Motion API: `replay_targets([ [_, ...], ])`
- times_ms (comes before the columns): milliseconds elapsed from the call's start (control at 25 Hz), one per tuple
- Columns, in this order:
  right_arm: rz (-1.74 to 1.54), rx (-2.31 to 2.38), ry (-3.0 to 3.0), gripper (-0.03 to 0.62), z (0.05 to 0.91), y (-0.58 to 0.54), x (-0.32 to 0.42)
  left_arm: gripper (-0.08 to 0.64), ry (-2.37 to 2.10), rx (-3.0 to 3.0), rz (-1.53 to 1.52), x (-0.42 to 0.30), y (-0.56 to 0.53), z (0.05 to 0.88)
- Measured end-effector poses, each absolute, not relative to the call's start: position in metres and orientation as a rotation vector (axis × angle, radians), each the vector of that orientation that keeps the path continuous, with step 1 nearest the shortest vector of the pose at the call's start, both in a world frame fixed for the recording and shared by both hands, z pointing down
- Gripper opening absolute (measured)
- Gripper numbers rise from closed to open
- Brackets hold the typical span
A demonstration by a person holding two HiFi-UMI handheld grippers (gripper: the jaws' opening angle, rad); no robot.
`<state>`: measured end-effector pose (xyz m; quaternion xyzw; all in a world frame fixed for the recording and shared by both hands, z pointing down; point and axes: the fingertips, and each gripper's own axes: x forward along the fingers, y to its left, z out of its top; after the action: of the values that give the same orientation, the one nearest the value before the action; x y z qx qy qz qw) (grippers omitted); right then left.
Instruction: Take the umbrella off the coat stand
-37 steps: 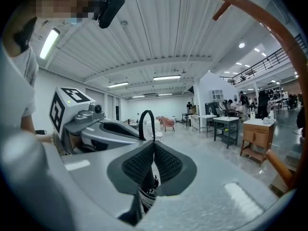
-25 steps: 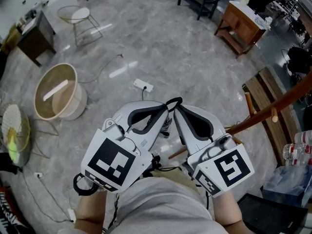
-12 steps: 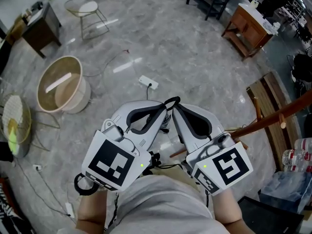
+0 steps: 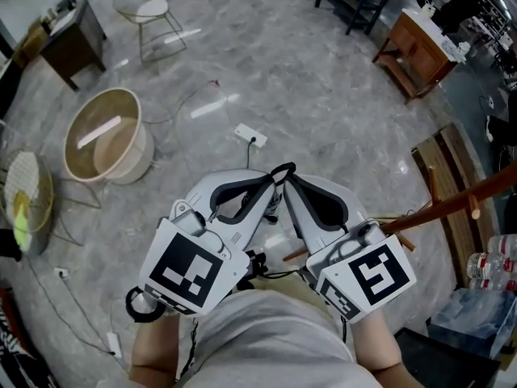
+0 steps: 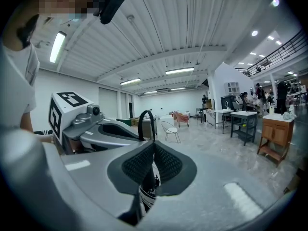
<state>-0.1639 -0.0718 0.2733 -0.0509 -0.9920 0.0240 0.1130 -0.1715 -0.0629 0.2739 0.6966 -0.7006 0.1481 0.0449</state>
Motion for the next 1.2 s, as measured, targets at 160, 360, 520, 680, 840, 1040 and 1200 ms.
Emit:
replay_targets([
  [160,0.068,-0.150,-2.903,0.003,0.2757,-0.0713,-0.1664,0.021,-2.140,2.123,0.446,-0.1744,-0.0621,0.2762],
  [360,0.067,-0.142,-2.892,0.003,0.2773,-0.0688,-0.1694,0.021,-2.133,2.123,0.437,-0.1779,-0.0594,0.2777],
  [520,0.067,-0.134,-2.886,0.003,0.2799,-0.0684,-0.1693,0.021,-2.126,2.126,0.435,-0.1780,-0.0593,0.2802],
  [680,0.067,-0.123,-2.881,0.004,0.2814,-0.0713,-0.1684,0.021,-2.114,2.134,0.436,-0.1770,-0.0626,0.2820],
  [840,0.070,-0.114,-2.879,0.003,0.2816,-0.0719,-0.1686,0.021,-2.106,2.141,0.439,-0.1770,-0.0637,0.2822],
  [1040,0.072,-0.107,-2.879,0.003,0.2820,-0.0742,-0.1694,0.021,-2.102,2.143,0.436,-0.1780,-0.0657,0.2828],
  [1200,0.071,-0.105,-2.876,0.003,0.2814,-0.0747,-0.1703,0.021,-2.103,2.142,0.430,-0.1796,-0.0661,0.2817],
])
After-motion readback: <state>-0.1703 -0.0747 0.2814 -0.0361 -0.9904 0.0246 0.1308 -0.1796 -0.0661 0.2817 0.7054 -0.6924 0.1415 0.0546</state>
